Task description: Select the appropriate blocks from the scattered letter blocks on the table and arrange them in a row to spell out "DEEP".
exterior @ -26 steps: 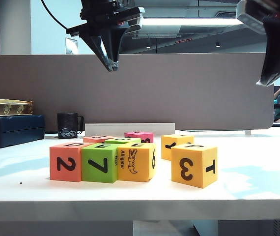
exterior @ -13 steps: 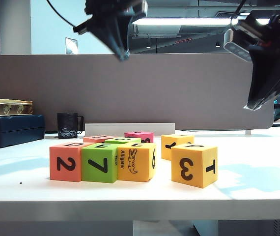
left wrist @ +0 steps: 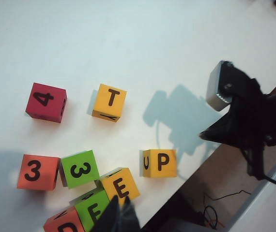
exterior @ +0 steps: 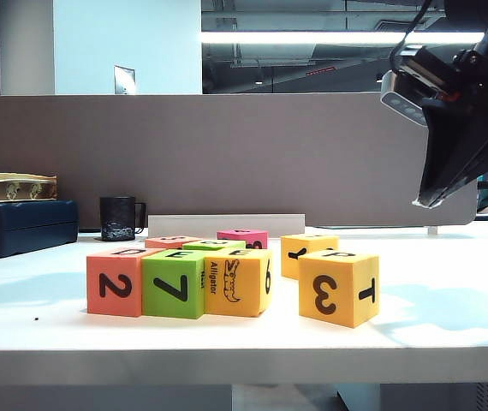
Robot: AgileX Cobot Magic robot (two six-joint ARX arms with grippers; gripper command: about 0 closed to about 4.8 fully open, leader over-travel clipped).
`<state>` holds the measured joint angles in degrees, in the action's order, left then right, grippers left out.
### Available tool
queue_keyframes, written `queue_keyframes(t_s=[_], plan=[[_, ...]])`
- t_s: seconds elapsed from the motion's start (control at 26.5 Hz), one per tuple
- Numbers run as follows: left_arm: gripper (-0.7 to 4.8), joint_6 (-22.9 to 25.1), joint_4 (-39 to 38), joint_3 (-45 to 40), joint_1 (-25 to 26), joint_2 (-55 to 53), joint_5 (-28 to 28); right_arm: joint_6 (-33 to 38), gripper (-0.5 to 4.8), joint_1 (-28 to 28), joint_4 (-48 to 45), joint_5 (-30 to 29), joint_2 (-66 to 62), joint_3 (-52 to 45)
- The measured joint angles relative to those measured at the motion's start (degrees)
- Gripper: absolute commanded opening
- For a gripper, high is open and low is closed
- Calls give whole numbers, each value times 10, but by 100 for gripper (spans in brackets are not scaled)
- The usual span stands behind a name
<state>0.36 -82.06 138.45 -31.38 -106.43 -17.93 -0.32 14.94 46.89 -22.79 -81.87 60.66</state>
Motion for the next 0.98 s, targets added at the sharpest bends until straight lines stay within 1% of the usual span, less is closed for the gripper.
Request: queue_keyframes(t_s=[0.38, 0.49, 0.72, 0.98], plan=[[-6, -25, 0, -1, 0, 25, 0, 0, -6, 0, 2, 0, -10, 0], [-6, -35, 0, -1, 0, 27, 0, 0, -6, 0, 5, -8, -18, 0], [-6, -37, -1, -5, 0, 26, 1, 0, -6, 5, 6, -14, -43, 0], [-6, -37, -1, -5, 0, 26, 9, 0, -6, 59, -17, -24, -73, -1]])
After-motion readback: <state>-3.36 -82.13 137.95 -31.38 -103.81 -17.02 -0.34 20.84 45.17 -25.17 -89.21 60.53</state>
